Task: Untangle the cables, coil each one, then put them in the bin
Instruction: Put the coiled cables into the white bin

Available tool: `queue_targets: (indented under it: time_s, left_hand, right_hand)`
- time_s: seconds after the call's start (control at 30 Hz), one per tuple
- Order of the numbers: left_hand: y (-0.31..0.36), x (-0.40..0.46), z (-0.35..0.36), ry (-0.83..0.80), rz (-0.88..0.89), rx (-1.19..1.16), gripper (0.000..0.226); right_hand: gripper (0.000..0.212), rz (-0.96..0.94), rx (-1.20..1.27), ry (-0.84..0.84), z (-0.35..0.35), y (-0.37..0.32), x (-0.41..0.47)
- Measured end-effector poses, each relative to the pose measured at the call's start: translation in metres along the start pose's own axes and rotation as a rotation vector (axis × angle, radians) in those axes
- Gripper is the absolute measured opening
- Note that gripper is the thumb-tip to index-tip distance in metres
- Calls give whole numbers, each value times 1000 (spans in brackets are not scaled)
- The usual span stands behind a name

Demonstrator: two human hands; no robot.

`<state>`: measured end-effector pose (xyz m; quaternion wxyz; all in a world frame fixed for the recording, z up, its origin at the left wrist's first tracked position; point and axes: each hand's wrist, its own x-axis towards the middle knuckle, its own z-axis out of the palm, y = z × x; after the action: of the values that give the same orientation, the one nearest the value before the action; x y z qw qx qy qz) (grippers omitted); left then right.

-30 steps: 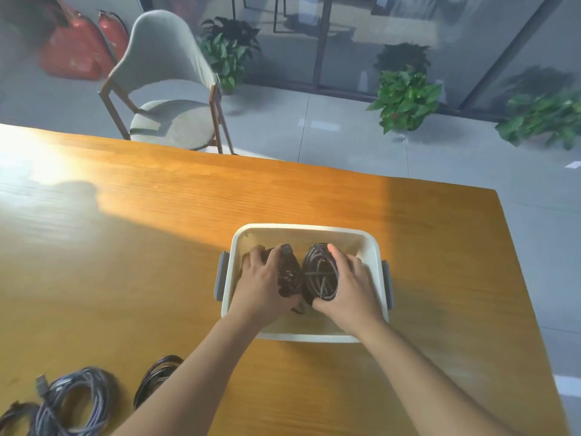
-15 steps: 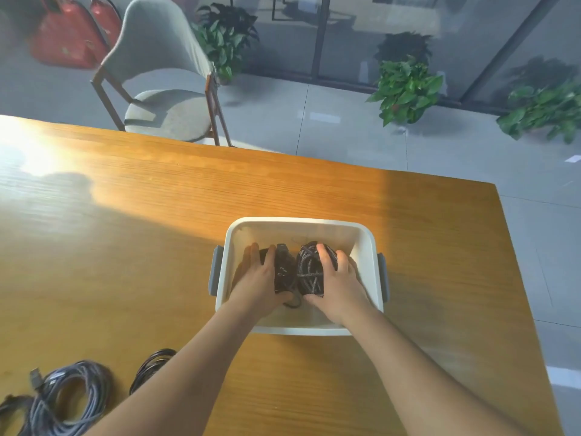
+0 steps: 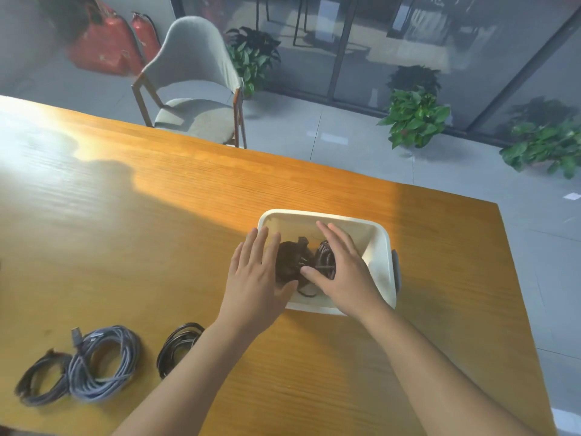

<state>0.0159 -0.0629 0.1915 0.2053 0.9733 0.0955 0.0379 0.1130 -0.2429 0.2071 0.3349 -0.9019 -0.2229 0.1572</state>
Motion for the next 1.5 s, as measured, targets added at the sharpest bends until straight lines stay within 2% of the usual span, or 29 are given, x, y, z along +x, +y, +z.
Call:
queue_targets:
  time_s: [0.23, 0.43, 0.57, 0.73, 0.83, 1.07, 1.23, 1.4, 1.5]
  left_hand:
    - [-62, -61, -29, 60, -234, 2, 92]
    - [-123, -121, -41, 76, -478, -5, 96]
    - [-162, -161, -41, 73, -644, 6, 102]
    - [-202, -202, -31, 48, -824, 12, 114]
    - [-214, -217, -23, 65, -899, -36, 120]
    - [-223, -225, 0, 115, -940, -155, 131]
    - [-228, -218, 3, 125, -926, -83, 136]
    - [-233, -217, 5, 111, -911, -30, 137]
    - [-234, -220, 8, 149, -850, 39, 129]
  right_hand:
    - [83, -216, 61, -165, 39, -77, -9]
    - [84, -312, 13, -446, 104, -116, -26]
    - [98, -326, -132, -630, 151, -115, -31]
    - [123, -396, -436, -744, 201, -108, -34]
    - [131, -391, -517, -764, 220, -108, -35]
    - [132, -281, -464, -727, 248, -111, -28]
    - [121, -326, -501, -615, 259, -100, -29]
    - [124, -347, -507, -607, 255, -95, -27]
    - [108, -377, -457, -569, 254, -91, -33]
